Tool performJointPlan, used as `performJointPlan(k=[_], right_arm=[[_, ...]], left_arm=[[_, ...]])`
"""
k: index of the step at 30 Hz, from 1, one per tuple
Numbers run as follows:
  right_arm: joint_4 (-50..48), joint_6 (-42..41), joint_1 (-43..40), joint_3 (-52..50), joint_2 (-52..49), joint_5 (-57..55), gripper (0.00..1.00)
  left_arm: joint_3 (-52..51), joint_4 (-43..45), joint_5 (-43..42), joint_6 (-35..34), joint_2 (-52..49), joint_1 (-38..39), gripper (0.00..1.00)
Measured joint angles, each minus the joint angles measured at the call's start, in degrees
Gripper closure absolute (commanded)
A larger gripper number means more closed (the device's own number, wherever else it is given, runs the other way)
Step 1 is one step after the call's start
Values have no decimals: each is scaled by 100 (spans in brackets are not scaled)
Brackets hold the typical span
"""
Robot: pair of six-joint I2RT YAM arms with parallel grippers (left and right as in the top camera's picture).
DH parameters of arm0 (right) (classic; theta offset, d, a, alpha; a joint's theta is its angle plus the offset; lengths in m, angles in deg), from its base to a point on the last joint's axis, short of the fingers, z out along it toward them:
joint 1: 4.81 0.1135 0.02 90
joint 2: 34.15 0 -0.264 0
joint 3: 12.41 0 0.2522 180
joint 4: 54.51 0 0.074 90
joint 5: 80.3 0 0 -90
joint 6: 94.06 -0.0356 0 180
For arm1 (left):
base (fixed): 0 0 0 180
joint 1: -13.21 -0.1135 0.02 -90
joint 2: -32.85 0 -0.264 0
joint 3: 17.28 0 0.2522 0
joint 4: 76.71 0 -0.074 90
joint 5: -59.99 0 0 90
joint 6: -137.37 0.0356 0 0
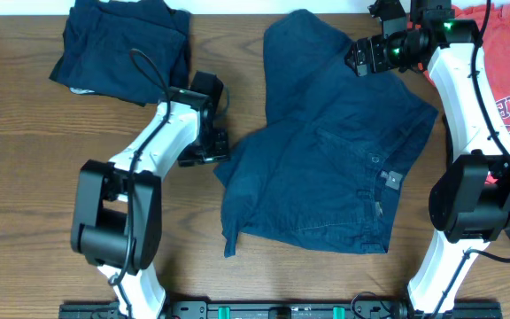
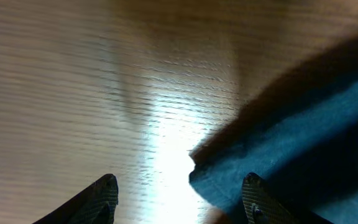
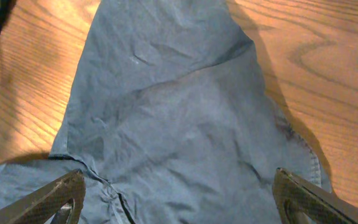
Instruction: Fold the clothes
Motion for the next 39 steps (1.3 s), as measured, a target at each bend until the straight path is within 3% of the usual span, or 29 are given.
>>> performJointPlan(k=[10, 17, 21, 24, 33, 35, 37, 39], right_arm=[[9, 0, 2, 0, 0, 0, 6], [33, 0, 24, 0, 0, 0, 7], [76, 0, 74, 0, 2, 0, 7], [76, 0, 118, 0, 0, 0, 7], [96, 0, 155, 0, 2, 0, 6], [109, 0, 155, 0, 2, 0, 7], [109, 0, 155, 0, 0, 0, 6], [109, 0, 155, 0, 0, 0, 6]], left_arm=[[-107, 103, -356, 658, -103, 0, 36], [-409, 284, -876, 1484, -103, 0, 37], [-411, 352, -997, 1718, -103, 0, 52], [-411, 369, -1123, 1943, -103, 0, 57], [-422, 494, -1303, 2256, -103, 0, 58], [-424, 538, -1320, 2273, -103, 0, 67], [-428, 540, -1338, 2280, -103, 0, 90], [-439, 540, -1325, 2330, -103, 0, 94]])
